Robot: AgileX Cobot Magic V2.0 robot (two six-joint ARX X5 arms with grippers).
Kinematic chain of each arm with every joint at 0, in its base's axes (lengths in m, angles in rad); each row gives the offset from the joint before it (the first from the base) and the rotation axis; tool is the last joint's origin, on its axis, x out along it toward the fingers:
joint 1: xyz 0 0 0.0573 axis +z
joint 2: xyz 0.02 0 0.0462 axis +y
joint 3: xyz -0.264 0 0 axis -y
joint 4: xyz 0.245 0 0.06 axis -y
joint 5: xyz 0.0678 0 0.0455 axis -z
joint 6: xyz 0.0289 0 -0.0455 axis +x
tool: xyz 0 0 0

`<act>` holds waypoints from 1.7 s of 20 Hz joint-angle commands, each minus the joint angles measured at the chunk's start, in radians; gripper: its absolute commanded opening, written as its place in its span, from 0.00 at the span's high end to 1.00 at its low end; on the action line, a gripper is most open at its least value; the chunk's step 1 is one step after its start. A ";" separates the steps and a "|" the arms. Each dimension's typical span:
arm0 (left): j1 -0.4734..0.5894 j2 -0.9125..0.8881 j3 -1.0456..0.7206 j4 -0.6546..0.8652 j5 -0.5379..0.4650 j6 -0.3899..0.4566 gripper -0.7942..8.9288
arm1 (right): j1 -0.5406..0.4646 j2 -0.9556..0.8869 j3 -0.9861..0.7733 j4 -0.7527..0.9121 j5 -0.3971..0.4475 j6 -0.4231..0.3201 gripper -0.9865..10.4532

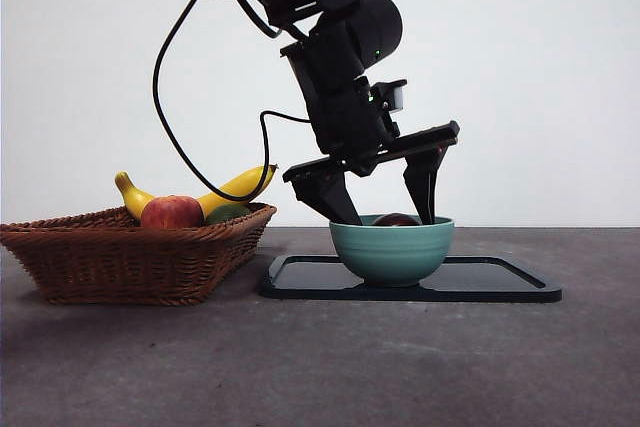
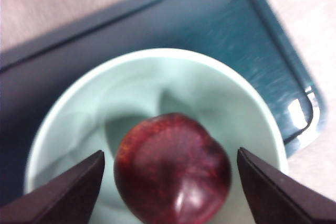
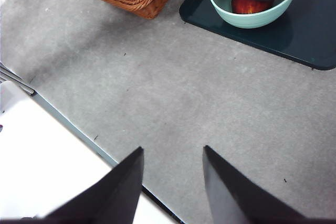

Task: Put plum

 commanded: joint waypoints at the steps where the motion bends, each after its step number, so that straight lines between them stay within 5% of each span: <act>1: -0.013 0.029 0.032 0.011 -0.002 0.022 0.51 | 0.005 0.005 0.007 0.005 -0.001 -0.002 0.76; 12: -0.023 0.034 0.032 -0.015 -0.002 0.057 0.67 | 0.005 0.005 0.007 0.006 0.007 -0.017 0.76; 24: -0.016 0.005 0.227 -0.126 -0.002 0.085 0.67 | 0.005 0.005 0.007 0.006 0.007 -0.016 0.76; 34: 0.097 -0.288 0.314 -0.259 -0.003 0.111 0.67 | 0.005 0.005 0.007 0.006 0.007 -0.016 0.76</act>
